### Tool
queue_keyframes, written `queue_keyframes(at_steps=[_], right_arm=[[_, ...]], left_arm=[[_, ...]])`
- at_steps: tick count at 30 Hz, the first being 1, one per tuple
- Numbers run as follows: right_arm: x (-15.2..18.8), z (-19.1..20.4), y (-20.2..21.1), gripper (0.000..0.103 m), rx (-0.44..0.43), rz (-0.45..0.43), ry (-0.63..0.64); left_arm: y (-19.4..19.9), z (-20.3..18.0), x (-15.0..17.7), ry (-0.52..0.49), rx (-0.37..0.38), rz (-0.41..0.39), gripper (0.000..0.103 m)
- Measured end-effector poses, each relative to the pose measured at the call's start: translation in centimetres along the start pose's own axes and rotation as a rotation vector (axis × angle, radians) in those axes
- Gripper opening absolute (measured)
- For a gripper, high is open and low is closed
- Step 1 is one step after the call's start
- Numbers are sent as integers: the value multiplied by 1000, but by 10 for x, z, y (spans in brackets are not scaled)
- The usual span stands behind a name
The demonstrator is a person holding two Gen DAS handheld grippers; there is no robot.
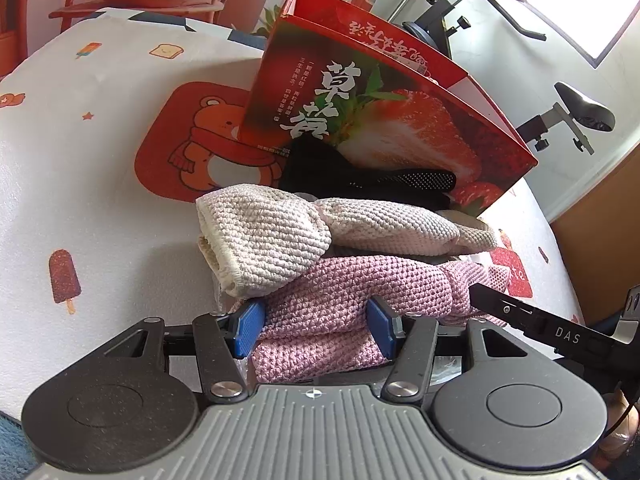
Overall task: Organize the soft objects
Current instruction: 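Lower both tools to the pink knit towel and close on it, then lift the pink towel with both tools over the red box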
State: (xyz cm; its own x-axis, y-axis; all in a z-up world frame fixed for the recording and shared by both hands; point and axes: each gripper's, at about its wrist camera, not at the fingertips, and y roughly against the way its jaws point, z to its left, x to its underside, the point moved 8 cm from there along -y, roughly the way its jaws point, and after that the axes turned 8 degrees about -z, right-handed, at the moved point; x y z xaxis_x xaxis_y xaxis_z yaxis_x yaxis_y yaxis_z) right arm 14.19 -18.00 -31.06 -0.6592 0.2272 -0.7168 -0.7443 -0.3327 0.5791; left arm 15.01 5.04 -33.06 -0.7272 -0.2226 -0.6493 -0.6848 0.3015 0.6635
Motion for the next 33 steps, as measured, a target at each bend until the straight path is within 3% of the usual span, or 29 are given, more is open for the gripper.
queue_keyframes(at_steps=[5,11,20,33], right_arm=[[0,4,1,86,-2,2,24],[-1,10,3,72,-24,11,53],[-3,29,10,33,-75,21,126],[-4,37,13,29,-77,21,172]], left_arm=[[0,-2,0,-12,-4,-2,59],[0,-1,0,-13,-5,-3,59],[0,-1,1,-11,-5,-2,59],[-1,-4,1,-30,-11,-3,60]])
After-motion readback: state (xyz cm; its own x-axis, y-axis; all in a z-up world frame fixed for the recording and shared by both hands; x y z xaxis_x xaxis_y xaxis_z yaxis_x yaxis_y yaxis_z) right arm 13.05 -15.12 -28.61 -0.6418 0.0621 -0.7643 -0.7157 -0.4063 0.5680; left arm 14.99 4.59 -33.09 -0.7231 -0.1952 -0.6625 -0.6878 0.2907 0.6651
